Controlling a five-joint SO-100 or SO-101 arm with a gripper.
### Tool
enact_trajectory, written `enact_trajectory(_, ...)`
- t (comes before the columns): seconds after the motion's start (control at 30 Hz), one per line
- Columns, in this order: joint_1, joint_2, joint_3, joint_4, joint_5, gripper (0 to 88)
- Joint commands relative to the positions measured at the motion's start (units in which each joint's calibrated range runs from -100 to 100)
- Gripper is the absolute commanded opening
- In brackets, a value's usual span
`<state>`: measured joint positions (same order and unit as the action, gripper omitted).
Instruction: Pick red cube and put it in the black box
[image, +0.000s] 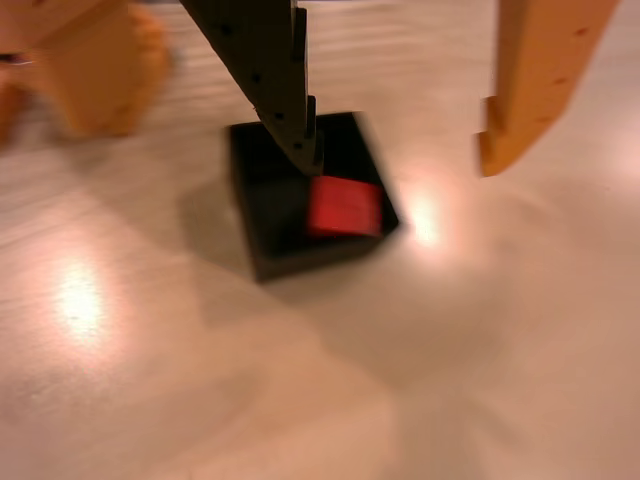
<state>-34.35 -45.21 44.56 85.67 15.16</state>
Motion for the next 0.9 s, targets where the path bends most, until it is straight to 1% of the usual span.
enact_trajectory(0.0, 7.7, -5.6, -6.4, 0.5, -5.8, 13.4)
enact_trajectory(0.07, 13.0, -9.1, -5.3, -0.9, -8.3, 11.1)
enact_trajectory(0.13, 18.1, -12.6, -2.8, -1.7, -9.9, 10.6)
enact_trajectory(0.27, 27.6, -18.1, 3.4, -4.8, -11.2, 10.3)
enact_trajectory(0.33, 30.3, -21.0, 8.0, -6.8, -11.9, 10.4)
enact_trajectory(0.5, 34.0, -29.4, 22.0, -12.5, -12.2, 10.3)
enact_trajectory(0.67, 34.7, -38.2, 31.2, -13.1, -12.2, 10.2)
enact_trajectory(0.87, 34.7, -44.5, 36.8, -13.8, -15.7, 10.2)
